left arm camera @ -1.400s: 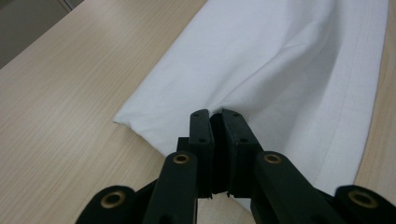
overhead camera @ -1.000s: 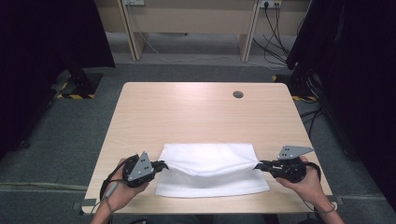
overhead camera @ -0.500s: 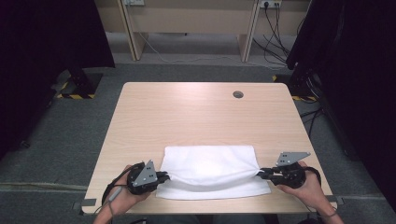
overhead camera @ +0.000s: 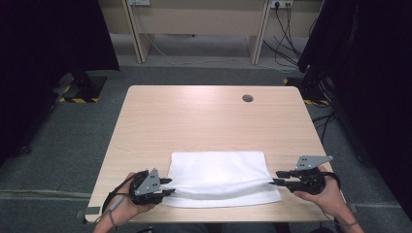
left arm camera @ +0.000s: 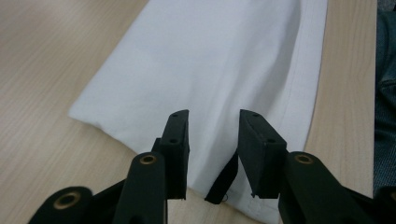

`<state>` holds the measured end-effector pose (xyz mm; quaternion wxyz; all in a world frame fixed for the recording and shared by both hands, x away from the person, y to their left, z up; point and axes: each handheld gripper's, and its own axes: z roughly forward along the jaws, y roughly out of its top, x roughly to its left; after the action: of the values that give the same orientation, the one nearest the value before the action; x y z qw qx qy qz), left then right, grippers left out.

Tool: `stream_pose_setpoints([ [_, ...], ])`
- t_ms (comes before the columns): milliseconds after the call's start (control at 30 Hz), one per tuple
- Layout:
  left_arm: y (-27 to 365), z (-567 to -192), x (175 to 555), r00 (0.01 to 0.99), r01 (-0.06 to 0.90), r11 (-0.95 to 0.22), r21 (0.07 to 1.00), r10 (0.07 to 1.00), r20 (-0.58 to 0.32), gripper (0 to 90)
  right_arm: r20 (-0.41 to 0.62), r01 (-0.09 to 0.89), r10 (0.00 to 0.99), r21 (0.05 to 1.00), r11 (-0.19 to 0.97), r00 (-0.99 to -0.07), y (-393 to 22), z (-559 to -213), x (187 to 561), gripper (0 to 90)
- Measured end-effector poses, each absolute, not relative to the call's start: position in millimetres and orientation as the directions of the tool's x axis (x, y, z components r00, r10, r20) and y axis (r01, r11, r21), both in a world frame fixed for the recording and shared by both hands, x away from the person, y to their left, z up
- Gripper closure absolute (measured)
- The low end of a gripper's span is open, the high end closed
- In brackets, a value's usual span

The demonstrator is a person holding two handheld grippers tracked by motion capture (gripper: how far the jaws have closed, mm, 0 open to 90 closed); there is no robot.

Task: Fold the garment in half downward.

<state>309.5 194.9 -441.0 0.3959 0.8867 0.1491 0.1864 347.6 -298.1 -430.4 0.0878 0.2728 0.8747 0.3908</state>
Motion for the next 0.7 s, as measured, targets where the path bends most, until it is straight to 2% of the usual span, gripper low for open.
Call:
stream_pose_setpoints([
  [167,176.1,-448.0,323.8,0.897,0.119,-0.676,0.727,0.387,0.213,61.1,0.039,0.396,0.531,0.713,0.579,-0.846,-273.3,-428.4,356.3,64.4],
  [300,167.5,-455.7,327.5,0.909,0.121,-0.691,0.713,0.366,0.2,61.2,0.013,0.393,0.515,0.664,0.637,-0.857,-252.4,-439.9,361.8,63.8],
  [433,158.9,-468.1,322.1,0.927,0.126,-0.718,0.684,0.331,0.178,61.1,0.018,0.391,0.498,0.643,0.658,-0.867,-250.6,-445.4,359.0,64.1],
  [700,158.3,-472.2,318.2,0.929,0.141,-0.722,0.678,0.333,0.162,60.9,-0.01,0.379,0.479,0.595,0.708,-0.878,-253.7,-460.1,344.5,63.7],
])
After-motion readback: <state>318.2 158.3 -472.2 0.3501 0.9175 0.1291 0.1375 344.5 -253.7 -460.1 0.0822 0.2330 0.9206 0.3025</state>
